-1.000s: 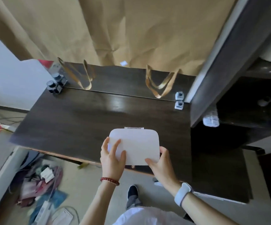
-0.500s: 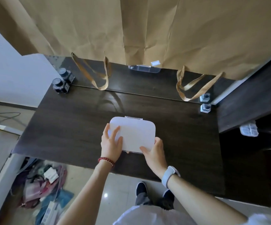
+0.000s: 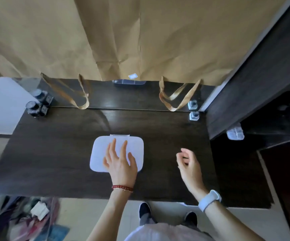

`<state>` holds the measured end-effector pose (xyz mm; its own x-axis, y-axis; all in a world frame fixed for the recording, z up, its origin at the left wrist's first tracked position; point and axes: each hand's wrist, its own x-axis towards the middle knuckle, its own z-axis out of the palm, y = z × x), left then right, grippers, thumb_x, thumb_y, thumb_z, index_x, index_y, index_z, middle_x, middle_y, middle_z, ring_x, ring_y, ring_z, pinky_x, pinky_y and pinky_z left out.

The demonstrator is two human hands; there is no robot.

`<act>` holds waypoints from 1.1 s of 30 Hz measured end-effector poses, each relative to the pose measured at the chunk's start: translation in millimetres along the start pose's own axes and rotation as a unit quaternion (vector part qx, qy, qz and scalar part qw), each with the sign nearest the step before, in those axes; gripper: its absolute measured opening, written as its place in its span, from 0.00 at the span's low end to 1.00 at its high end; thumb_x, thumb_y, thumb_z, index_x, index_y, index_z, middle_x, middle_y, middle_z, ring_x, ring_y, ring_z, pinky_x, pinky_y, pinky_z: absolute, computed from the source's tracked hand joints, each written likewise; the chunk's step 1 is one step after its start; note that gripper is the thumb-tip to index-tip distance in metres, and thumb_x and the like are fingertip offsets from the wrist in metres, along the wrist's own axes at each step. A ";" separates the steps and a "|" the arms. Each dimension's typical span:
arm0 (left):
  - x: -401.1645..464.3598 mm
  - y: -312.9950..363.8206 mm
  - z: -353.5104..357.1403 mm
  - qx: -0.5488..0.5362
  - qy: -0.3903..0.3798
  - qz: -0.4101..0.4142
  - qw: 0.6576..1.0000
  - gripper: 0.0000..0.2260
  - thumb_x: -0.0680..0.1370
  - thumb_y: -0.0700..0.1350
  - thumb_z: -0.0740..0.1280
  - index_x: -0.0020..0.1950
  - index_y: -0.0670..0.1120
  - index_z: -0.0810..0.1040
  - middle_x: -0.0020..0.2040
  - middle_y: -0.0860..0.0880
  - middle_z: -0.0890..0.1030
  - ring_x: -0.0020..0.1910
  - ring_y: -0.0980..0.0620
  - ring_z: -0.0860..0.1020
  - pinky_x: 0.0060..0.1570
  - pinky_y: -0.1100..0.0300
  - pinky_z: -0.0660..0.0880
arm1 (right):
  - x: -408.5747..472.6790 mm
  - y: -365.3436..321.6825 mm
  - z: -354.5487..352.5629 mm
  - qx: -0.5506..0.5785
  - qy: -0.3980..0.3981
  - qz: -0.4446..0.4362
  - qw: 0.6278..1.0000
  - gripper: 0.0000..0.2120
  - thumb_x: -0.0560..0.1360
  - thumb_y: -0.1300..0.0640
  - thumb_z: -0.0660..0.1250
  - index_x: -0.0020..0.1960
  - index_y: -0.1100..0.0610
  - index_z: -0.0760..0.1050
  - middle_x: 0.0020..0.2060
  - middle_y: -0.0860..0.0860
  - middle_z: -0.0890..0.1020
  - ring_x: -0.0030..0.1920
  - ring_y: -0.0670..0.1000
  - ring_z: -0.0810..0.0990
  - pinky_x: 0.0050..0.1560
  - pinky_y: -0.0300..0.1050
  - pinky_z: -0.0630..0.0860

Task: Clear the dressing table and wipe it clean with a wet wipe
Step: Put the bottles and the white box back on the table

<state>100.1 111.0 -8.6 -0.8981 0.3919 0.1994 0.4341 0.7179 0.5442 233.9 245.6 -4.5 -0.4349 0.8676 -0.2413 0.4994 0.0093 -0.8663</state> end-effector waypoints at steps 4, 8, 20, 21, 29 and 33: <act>-17.1 71.9 38.3 -0.044 -0.056 0.106 0.992 0.15 0.72 0.42 0.61 0.58 0.47 0.73 0.63 0.40 0.74 0.62 0.42 0.67 0.56 0.40 0.69 | 39.9 18.0 -84.4 0.075 0.143 0.067 0.985 0.12 0.78 0.56 0.61 0.57 0.62 0.71 0.51 0.62 0.79 0.41 0.54 0.79 0.42 0.49 0.77; -49.8 134.7 74.6 -0.031 -0.117 0.161 0.980 0.17 0.70 0.46 0.56 0.58 0.48 0.73 0.60 0.43 0.76 0.61 0.47 0.66 0.54 0.45 0.71 | 77.9 15.9 -141.7 0.224 0.107 0.177 0.952 0.17 0.78 0.48 0.58 0.59 0.59 0.70 0.49 0.56 0.77 0.43 0.52 0.77 0.40 0.43 0.75; -143.1 218.9 153.8 0.148 -0.261 0.136 0.944 0.24 0.64 0.48 0.66 0.59 0.45 0.76 0.59 0.42 0.78 0.59 0.40 0.76 0.52 0.41 0.74 | 99.2 65.4 -205.0 0.213 -0.017 0.117 0.970 0.07 0.79 0.56 0.58 0.54 0.57 0.72 0.44 0.52 0.79 0.40 0.46 0.78 0.37 0.38 0.73; -145.9 221.9 158.6 0.156 -0.259 0.138 0.943 0.24 0.64 0.48 0.66 0.59 0.45 0.75 0.60 0.42 0.78 0.61 0.40 0.75 0.53 0.41 0.73 | 89.4 82.8 -216.3 0.193 -0.016 0.107 0.975 0.06 0.79 0.57 0.58 0.53 0.56 0.72 0.44 0.51 0.80 0.38 0.45 0.78 0.36 0.38 0.73; -151.2 205.2 197.1 0.191 -0.216 0.168 0.943 0.23 0.68 0.47 0.59 0.62 0.42 0.73 0.64 0.38 0.73 0.67 0.38 0.66 0.66 0.44 0.63 | 72.3 223.2 -232.7 0.033 -0.008 0.271 0.962 0.08 0.79 0.60 0.58 0.51 0.63 0.73 0.30 0.53 0.76 0.30 0.50 0.74 0.35 0.44 0.71; -154.1 196.6 203.0 0.199 -0.187 0.176 0.946 0.24 0.69 0.47 0.56 0.64 0.42 0.72 0.67 0.38 0.71 0.69 0.41 0.60 0.67 0.49 0.52 | 93.8 255.2 -216.7 0.086 -0.017 0.361 0.929 0.10 0.78 0.60 0.59 0.39 0.61 0.73 0.31 0.56 0.75 0.31 0.52 0.73 0.39 0.47 0.72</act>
<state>338.0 308.5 -97.8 -0.6373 0.7699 -0.0320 0.7607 0.6352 0.1338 483.0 437.1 -153.4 -0.0580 0.6015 -0.7968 0.5441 -0.6501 -0.5304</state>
